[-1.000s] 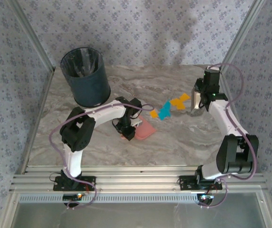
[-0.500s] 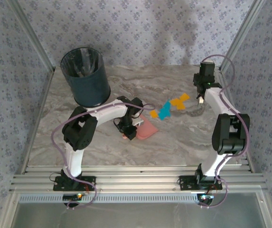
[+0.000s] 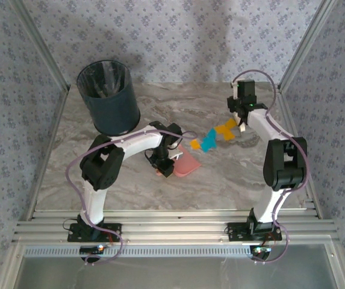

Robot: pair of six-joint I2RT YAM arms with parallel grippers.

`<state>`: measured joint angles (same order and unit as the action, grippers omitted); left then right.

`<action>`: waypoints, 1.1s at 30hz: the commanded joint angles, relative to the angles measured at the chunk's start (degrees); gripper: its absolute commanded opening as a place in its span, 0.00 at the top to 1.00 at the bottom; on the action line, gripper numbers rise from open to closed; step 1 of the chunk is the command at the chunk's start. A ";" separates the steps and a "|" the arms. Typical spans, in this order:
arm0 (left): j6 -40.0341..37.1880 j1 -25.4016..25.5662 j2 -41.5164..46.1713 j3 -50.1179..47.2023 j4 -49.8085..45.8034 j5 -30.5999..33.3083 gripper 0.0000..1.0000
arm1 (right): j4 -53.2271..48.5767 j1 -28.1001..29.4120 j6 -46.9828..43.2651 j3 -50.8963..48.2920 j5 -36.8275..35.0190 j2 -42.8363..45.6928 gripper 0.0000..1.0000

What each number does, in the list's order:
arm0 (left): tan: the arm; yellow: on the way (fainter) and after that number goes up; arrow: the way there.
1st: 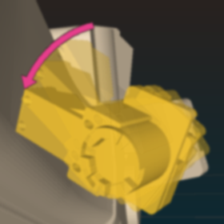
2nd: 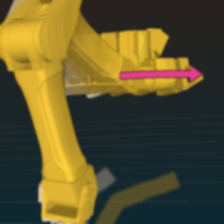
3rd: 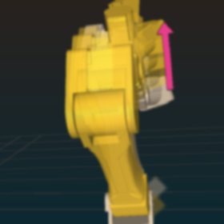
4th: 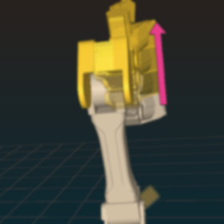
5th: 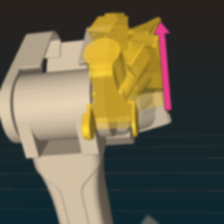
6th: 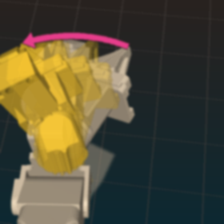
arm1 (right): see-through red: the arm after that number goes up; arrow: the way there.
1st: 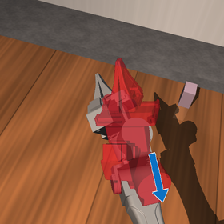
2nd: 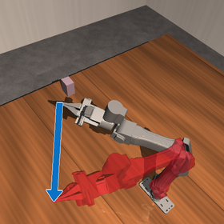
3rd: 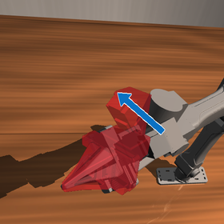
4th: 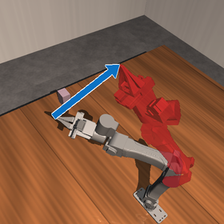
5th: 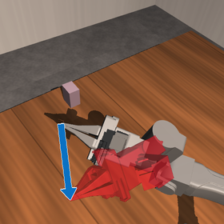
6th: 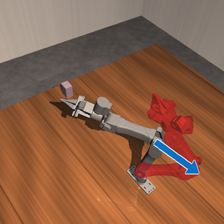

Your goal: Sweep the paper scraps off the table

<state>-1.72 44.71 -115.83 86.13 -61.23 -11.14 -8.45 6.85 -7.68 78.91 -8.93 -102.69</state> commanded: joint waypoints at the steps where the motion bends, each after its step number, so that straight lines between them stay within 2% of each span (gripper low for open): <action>1: -0.55 0.48 -1.94 1.49 -2.99 -0.28 1.00 | -2.09 1.56 -1.71 -0.73 3.09 0.20 1.00; 19: 0.04 0.47 -4.27 5.63 -3.75 1.20 1.00 | -2.65 12.59 0.47 -12.43 6.62 9.18 1.00; 33: -0.12 0.55 -5.39 7.43 -5.03 1.66 1.00 | -0.84 17.33 5.61 -18.61 7.48 15.44 1.00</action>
<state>-1.69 44.80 -120.14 92.27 -63.11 -10.50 -7.77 23.11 -5.54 61.95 -3.57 -88.47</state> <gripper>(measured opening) 0.274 0.254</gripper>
